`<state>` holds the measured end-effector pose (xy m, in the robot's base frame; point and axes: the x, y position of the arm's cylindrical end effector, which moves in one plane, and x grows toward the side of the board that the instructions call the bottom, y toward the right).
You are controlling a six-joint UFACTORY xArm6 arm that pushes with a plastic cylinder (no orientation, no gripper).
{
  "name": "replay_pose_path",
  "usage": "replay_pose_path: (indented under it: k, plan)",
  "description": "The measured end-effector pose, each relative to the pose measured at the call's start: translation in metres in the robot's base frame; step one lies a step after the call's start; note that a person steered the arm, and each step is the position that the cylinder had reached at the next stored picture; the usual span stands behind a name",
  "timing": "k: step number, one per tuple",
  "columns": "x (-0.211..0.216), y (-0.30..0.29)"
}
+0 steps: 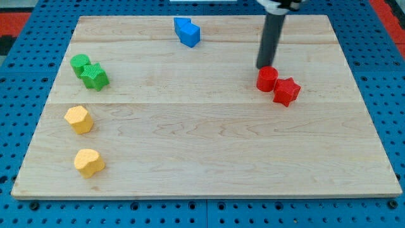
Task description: Slide the yellow hexagon diagonally to the top left of the yellow heart
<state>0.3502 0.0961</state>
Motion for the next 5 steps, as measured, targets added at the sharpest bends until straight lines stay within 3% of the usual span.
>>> replay_pose_path:
  k: [2, 3, 5]
  plan:
    - [0.023, -0.13]
    - [0.07, -0.153]
    - [0.089, -0.165]
